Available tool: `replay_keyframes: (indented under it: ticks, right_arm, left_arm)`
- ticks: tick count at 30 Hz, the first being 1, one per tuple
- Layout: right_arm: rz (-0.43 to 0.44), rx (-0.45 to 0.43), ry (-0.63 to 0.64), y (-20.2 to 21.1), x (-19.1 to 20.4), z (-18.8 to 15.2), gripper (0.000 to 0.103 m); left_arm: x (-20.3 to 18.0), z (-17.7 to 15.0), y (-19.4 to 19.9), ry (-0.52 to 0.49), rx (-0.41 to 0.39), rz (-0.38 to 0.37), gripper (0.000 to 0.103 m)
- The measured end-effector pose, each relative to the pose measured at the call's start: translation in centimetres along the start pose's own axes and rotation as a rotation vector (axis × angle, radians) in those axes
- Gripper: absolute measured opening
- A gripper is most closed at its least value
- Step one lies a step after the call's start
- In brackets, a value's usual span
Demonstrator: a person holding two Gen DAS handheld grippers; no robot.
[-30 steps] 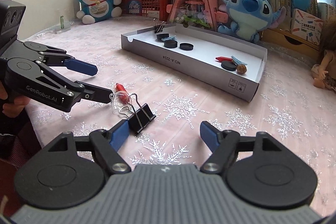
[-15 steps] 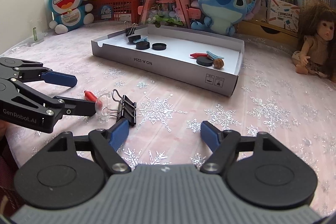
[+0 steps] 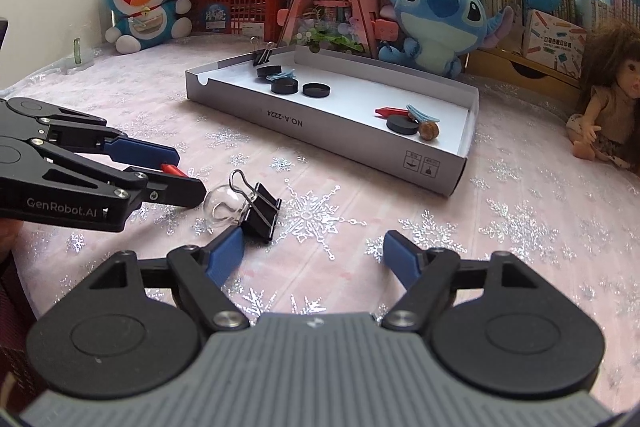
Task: Organize rigid objects
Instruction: 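Grasp the red marker with the left gripper while the right moves toward the binder clip, then grasp the black binder clip with the right gripper while the left holds the red marker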
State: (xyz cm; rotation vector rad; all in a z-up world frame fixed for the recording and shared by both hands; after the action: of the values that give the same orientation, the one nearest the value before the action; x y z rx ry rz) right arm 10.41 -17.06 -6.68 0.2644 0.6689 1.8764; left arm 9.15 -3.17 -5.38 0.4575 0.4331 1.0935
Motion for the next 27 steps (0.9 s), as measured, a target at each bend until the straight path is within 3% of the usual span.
replay_keyframes:
  ticks: [6,15,19,22,27]
  right_arm:
    - [-0.003,-0.002,0.039,-0.7,0.4,0.8,0.085]
    - [-0.195,0.031,-0.064,-1.3,-2.9,1.1,0.085]
    - [-0.097,0.003,-0.052,-0.4,-1.6,1.3,0.085]
    - [-0.105,0.002,0.017,-0.5,-0.1,1.4,0.085]
    - [-0.108,0.018,0.005,-1.8,0.7,2.0,0.085]
  left_arm:
    - [1.0,0.1,0.2,0.017,-0.004,0.029,0.042]
    - [2.1,0.0,0.3,0.036,-0.007,0.058,0.042]
    - [2.1,0.0,0.2,0.038,-0.009,0.062,0.042]
    - [2.1,0.0,0.1,0.033,-0.008,0.066,0.042]
    - [2.1,0.0,0.2,0.031,-0.008,0.069,0.042]
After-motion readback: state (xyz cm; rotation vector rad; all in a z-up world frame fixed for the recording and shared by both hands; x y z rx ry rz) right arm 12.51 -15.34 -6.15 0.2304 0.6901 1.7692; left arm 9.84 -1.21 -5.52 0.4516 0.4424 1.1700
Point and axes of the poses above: each gripper's, at about its wrist camera, not at the fingertips, and y roughly against the way its jaws point, x to its left, z to its top, the point moved 9 cm from there along -y, roughly the way its jaws point, and after that the axes turned 6 degrees about -z, right-handed, at the moved point
